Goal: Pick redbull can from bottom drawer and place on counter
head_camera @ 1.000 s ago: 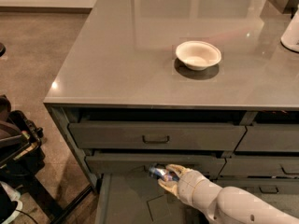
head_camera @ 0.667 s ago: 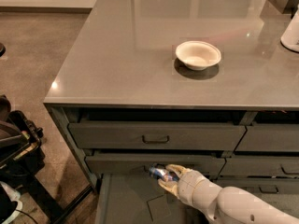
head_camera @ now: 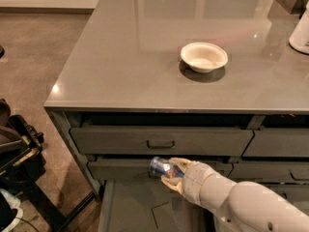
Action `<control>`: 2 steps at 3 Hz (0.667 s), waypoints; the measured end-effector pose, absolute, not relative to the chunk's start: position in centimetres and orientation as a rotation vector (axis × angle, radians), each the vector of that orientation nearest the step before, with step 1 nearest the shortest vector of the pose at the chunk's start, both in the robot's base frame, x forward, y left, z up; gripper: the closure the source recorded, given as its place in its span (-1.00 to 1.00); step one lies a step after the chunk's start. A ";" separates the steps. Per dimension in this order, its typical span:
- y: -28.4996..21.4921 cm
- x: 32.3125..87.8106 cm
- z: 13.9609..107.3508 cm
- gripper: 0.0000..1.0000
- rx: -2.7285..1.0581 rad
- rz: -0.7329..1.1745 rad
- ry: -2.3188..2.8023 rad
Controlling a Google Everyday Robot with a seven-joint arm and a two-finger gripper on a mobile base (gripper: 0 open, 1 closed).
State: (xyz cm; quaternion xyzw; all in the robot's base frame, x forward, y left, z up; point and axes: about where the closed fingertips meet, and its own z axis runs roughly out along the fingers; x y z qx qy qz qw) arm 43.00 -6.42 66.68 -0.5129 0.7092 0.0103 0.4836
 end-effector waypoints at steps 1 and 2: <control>-5.0 42.2 72.1 1.00 -1.313 -0.079 1.688; -3.7 42.2 78.7 1.00 -1.374 -0.250 1.612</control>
Offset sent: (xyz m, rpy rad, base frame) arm -0.0137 0.0460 0.2267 -0.4022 -0.3228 0.0082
